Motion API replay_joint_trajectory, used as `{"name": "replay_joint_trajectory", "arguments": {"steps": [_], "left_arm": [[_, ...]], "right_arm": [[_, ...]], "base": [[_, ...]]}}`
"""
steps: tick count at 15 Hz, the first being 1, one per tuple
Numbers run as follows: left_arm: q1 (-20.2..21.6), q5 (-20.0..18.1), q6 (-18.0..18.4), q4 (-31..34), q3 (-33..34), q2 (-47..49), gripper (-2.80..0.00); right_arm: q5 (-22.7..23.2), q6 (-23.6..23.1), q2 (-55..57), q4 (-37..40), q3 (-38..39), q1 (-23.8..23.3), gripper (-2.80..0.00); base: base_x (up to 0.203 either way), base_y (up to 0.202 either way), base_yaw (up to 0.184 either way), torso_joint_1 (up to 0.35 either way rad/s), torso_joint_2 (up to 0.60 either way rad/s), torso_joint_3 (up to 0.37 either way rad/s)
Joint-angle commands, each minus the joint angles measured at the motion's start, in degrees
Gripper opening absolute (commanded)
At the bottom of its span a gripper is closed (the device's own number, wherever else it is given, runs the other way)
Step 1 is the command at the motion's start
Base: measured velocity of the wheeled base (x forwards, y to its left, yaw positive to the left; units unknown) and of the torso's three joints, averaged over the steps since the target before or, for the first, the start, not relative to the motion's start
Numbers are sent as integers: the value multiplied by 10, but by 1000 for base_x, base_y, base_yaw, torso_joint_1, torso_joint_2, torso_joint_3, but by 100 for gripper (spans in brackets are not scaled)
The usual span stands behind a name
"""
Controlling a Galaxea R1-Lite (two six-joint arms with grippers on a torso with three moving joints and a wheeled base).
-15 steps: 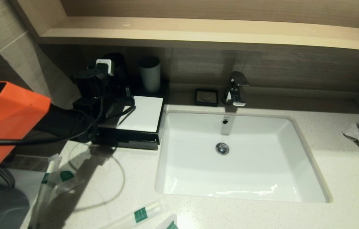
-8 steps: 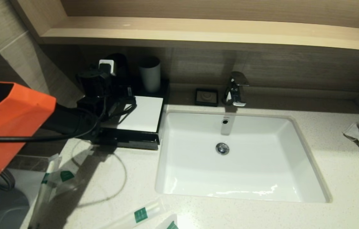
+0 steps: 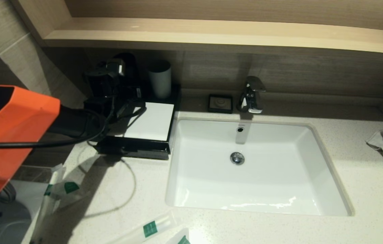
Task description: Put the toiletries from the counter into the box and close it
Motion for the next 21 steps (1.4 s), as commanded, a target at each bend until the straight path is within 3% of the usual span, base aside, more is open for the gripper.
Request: {"name": "replay_joint_trajectory", "arguments": {"steps": [1,21], "left_arm": [[0,1,0,1,-16,6,-280],[1,0,0,47,-74,35,-280]], "right_arm": [[0,0,0,0,0,0,-280],[0,0,0,0,0,0,-280]], "base": [[0,0,0,0,0,0],[0,0,0,0,0,0]]}}
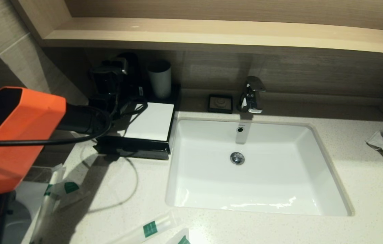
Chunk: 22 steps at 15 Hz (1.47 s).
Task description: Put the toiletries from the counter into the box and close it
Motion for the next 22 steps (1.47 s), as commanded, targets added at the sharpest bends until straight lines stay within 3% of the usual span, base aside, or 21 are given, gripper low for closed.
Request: {"name": "replay_joint_trajectory", "arguments": {"steps": [1,22], "left_arm": [[0,1,0,-1,-9,6,-280],[9,-1,-1,19,-41,22,-280]], "right_arm": [[0,0,0,0,0,0,-280],[0,0,0,0,0,0,-280]], "base": [[0,0,0,0,0,0],[0,0,0,0,0,0]]}}
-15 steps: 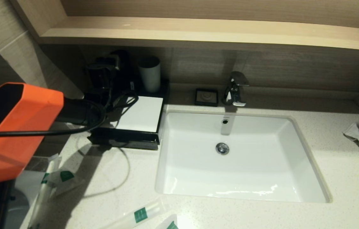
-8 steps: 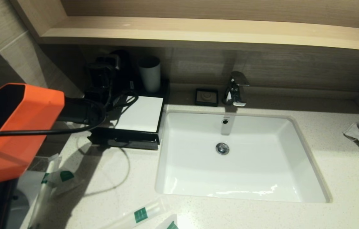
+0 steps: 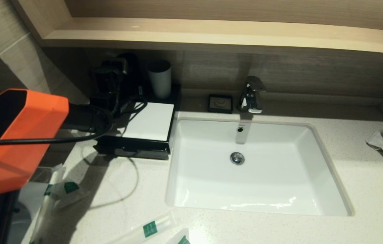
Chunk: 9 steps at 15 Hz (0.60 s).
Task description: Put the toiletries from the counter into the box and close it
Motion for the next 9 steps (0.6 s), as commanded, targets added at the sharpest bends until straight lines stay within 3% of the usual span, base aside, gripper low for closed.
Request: {"name": "replay_joint_trajectory", "arguments": {"steps": [1,7,8,9], "left_arm": [[0,1,0,-3,0,0,-280],[0,1,0,-3,1,0,-280],[-1,1,0,-3,1,0,0],[-1,1,0,-5,1,0,0]], "right_arm": [[0,-1,0,0,0,-1,-280],[0,-1,0,0,0,0,-280],[0,0,0,0,0,0,-280],[0,0,0,0,0,-1,-280]], "base": [[0,0,0,0,0,0],[0,0,0,0,0,0],[0,0,0,0,0,0],[0,0,0,0,0,0]]}}
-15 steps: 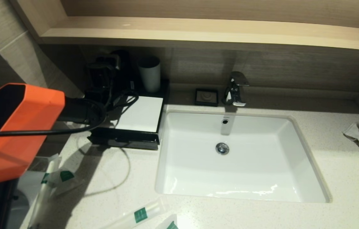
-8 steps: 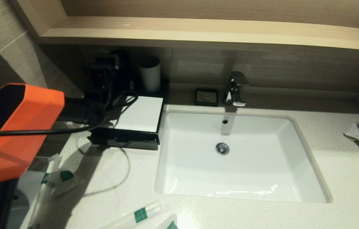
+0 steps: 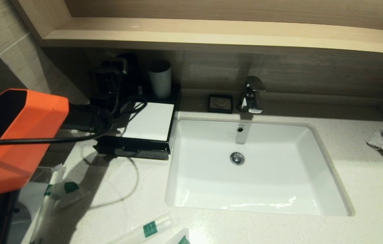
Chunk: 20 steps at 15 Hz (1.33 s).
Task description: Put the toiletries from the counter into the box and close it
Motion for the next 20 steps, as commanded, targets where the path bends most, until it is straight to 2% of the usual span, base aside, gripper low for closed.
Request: {"name": "replay_joint_trajectory", "arguments": {"steps": [1,9,16,20], "left_arm": [[-1,1,1,-3,1,0,0],[0,2,-8,-7,14,-15,0],[0,1,-13,-10,120,-93,0],[0,2,-15,-63,202,-141,0]], "right_arm": [[0,0,0,0,0,0,-280],[0,-1,0,0,0,0,-280],[0,0,0,0,0,0,-280],[0,0,0,0,0,0,-280]], "base": [[0,0,0,0,0,0],[0,0,0,0,0,0],[0,0,0,0,0,0],[0,0,0,0,0,0]]}}
